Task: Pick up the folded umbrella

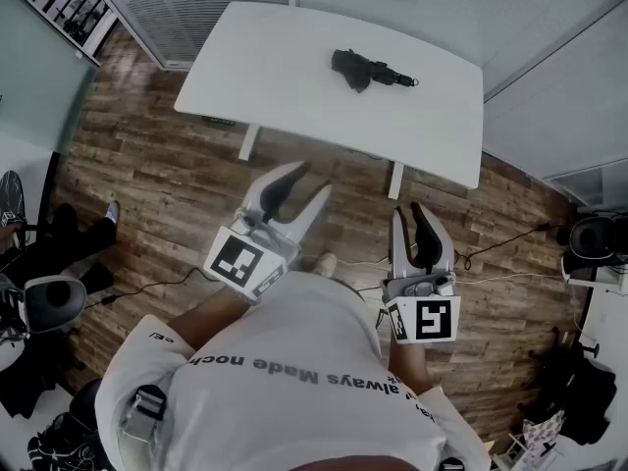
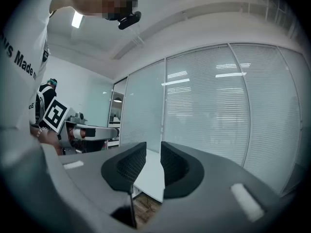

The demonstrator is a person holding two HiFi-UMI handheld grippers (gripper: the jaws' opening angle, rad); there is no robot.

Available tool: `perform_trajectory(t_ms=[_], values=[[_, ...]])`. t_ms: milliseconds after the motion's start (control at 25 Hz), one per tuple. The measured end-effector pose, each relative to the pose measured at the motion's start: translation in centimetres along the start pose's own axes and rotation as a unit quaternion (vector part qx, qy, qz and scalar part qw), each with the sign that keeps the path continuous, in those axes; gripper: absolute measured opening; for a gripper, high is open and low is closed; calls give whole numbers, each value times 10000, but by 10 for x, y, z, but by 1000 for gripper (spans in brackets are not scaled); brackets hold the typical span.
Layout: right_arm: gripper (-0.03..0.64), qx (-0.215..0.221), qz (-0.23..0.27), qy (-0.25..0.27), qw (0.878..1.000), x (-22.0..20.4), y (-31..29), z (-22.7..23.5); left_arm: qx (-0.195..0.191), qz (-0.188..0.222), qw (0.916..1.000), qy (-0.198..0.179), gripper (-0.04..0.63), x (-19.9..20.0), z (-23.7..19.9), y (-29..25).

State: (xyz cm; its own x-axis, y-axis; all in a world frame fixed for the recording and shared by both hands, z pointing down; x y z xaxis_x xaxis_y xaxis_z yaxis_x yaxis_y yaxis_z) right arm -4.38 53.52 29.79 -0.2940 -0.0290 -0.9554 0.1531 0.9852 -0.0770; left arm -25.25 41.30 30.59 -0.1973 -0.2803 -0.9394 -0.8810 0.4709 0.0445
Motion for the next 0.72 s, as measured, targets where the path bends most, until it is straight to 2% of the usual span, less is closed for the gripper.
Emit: perform_trajectory(t_ms=[360,720], values=[[92,-71,18,-90,9999,-8,7,24,13,23,10000,-24,156,-3,13,-20],[91,-169,25,-85,9998,-24,37,63,126,29,9999,21,155,-21,44,-46]])
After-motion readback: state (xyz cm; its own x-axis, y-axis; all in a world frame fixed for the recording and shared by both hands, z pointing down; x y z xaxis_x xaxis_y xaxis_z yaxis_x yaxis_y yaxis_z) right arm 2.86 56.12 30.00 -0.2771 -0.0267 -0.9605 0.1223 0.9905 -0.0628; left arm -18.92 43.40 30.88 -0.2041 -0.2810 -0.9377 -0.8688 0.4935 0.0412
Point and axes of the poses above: the fingertips, and each gripper's own axes: y backward along the fingers, z to its right, x out of its top, the point moved 10 cm from there along y, backward along the fingers, and after that the axes turned 13 degrees about y, right-handed, at the moved point
